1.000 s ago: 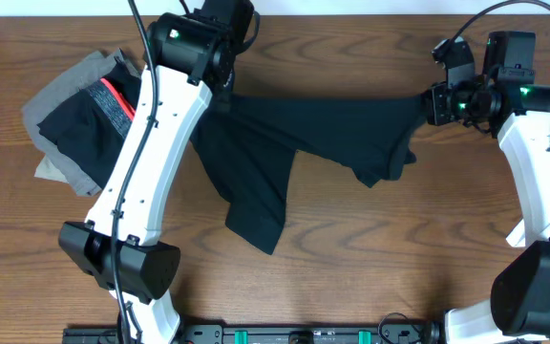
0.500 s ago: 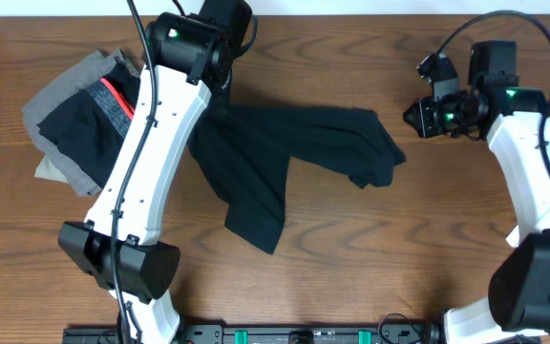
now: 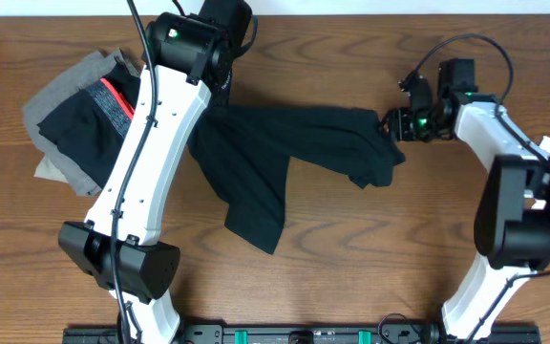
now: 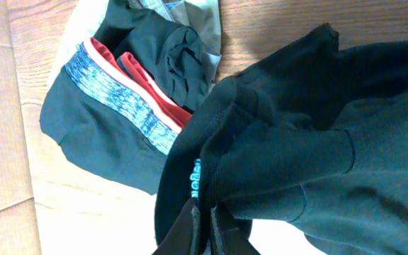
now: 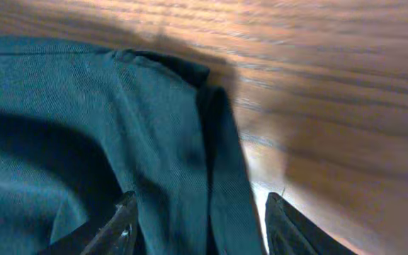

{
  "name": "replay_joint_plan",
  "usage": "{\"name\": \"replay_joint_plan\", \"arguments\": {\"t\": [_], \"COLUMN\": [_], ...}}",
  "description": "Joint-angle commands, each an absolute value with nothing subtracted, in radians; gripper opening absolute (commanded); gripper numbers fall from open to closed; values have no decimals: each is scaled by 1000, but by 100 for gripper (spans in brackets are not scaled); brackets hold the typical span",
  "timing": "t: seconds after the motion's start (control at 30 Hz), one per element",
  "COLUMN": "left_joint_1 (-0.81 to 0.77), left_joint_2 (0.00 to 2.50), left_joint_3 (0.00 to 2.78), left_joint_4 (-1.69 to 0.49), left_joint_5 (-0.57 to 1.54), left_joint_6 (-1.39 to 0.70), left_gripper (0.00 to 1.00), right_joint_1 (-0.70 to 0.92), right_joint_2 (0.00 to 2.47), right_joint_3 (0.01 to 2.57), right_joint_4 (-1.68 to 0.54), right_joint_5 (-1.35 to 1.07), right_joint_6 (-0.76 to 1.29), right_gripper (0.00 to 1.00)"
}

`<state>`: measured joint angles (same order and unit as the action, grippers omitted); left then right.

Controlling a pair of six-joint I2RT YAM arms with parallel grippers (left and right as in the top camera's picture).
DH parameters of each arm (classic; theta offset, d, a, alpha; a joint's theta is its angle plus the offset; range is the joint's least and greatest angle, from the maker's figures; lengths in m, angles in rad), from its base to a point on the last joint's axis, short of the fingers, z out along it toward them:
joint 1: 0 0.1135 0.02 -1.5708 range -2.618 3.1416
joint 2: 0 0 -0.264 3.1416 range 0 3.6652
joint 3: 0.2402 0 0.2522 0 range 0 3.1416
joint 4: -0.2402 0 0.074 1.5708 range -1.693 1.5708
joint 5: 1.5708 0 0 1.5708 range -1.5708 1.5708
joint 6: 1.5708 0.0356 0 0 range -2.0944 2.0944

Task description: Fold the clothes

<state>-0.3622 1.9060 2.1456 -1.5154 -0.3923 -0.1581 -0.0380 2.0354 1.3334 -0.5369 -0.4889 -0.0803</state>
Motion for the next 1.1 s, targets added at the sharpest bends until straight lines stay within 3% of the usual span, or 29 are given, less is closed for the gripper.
{"name": "replay_joint_plan", "arguments": {"t": [0.0, 0.17, 0.2, 0.27, 0.37, 0.53, 0.73, 1.07], "left_joint_1": [-355, -355, -355, -355, -355, -355, -355, -355], "left_joint_2": [1894, 1894, 1894, 1894, 1894, 1894, 1894, 1894], "left_joint_3": [2154, 2154, 2154, 2154, 2154, 2154, 2154, 2154], "left_joint_4": [-1520, -1520, -1520, -1520, -1520, -1517, -1517, -1516], "left_joint_5": [-415, -415, -415, -415, -412, -412, -412, -413], "left_joint_6": [-170, -170, -170, -170, -170, -170, -170, -170], "left_gripper": [6, 6, 6, 6, 6, 6, 6, 7], "right_joint_1": [-4, 35, 42, 54, 62, 80, 120, 112], "right_joint_2": [2048, 2048, 2050, 2050, 2050, 2056, 2053, 1819], "right_joint_3": [1331, 1331, 1331, 1331, 1331, 1331, 1332, 1332], "right_joint_4": [-509, -469, -467, -472, -473, -472, -495, -537], "right_joint_5": [-585, -517, -480, -422, -417, -419, -435, -648], "right_joint_6": [-60, -60, -59, -56, -56, -56, -48, -164], "right_gripper": [55, 44, 45, 58, 59, 44, 1, 1]}}
